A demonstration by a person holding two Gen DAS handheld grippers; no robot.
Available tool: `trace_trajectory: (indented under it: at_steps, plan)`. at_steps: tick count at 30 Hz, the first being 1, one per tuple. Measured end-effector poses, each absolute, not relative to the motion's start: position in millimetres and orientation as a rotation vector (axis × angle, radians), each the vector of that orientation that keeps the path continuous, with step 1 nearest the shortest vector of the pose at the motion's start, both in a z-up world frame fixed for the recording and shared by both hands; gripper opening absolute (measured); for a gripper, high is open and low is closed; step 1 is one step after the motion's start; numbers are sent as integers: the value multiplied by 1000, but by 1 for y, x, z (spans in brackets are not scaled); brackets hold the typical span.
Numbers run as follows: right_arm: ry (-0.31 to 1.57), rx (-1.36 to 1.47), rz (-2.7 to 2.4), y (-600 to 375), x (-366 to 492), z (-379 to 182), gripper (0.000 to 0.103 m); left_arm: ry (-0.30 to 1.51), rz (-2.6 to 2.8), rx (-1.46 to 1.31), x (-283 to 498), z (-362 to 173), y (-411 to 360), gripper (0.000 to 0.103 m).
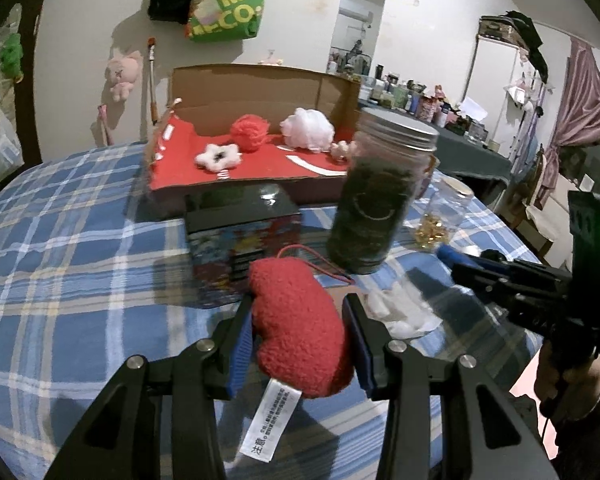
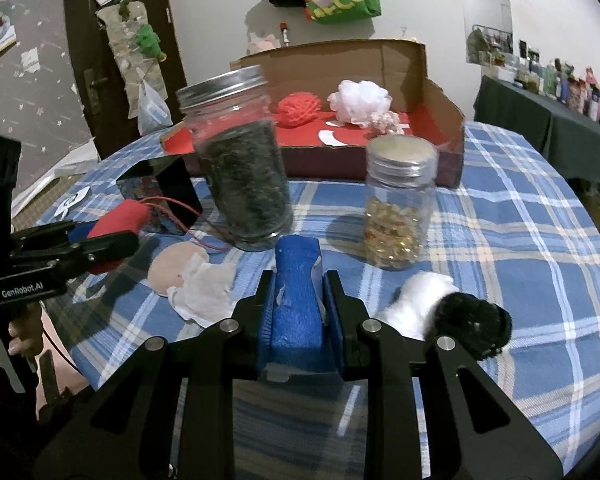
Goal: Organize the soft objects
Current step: 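Lift and carry the blue cloth and red heart over the box with both tools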
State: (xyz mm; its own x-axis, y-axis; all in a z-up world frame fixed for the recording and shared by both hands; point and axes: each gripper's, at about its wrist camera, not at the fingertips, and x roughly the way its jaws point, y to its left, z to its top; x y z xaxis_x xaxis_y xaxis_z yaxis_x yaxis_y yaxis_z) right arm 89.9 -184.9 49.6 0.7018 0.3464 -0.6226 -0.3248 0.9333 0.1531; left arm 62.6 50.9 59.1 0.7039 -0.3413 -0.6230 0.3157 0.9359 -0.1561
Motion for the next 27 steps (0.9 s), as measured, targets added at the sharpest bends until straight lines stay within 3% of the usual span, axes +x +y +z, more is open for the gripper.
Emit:
trace_trajectory:
  at_steps: [27]
  plan:
    - [704, 67, 306, -245, 98, 58, 23, 678, -326, -81, 80, 63, 130, 45]
